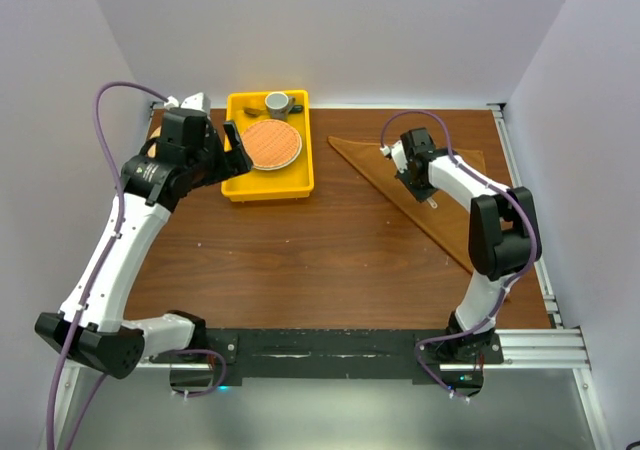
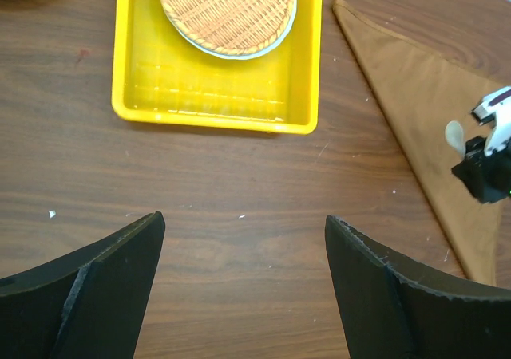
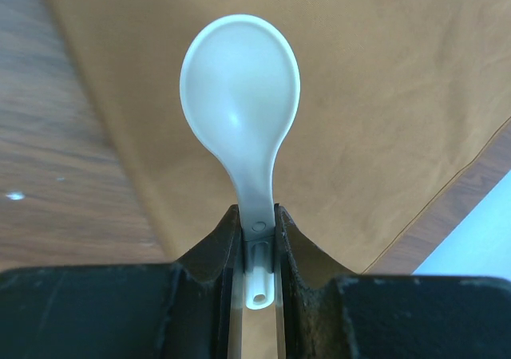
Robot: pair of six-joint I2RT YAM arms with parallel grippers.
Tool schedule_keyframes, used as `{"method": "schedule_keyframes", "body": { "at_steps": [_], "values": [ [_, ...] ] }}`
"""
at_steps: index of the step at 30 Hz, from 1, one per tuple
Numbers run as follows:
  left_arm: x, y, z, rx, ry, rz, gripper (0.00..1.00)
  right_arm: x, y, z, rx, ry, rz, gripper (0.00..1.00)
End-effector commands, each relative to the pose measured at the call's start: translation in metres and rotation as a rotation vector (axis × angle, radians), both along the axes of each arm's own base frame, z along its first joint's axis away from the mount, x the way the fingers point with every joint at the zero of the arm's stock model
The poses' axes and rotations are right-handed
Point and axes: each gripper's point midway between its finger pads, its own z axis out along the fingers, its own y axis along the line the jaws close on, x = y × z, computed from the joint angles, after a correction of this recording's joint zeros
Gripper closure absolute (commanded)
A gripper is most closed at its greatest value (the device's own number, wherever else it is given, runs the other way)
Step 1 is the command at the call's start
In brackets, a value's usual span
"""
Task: Fold the napkin, place the utensils inside, and roll it up
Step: Place the utensil onto the napkin
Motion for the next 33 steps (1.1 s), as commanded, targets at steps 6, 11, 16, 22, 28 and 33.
{"method": "schedule_keyframes", "body": {
  "at_steps": [6,11,16,22,28,33],
  "values": [
    [-0.009,0.000,0.009,0.046,-0.109,-0.090,0.13,0.004,-0.005,-0.014,0.018,0.027,0.066,1.00],
    [-0.011,-0.003,0.011,0.091,-0.131,-0.110,0.13,0.002,0.004,-0.024,0.058,0.069,0.083,1.00],
    [-0.010,-0.002,0.015,0.107,-0.146,-0.107,0.12,-0.004,0.004,-0.027,0.062,0.072,0.082,0.99],
    [-0.008,-0.005,0.014,0.101,-0.137,-0.115,0.12,-0.003,0.011,-0.028,0.093,0.080,0.089,0.96],
    [-0.007,-0.006,0.013,0.094,-0.131,-0.116,0.12,-0.005,0.015,-0.026,0.108,0.085,0.096,0.91],
    [-0.006,-0.008,0.013,0.086,-0.126,-0.117,0.12,-0.009,0.017,-0.029,0.118,0.094,0.095,0.85]
  ]
}}
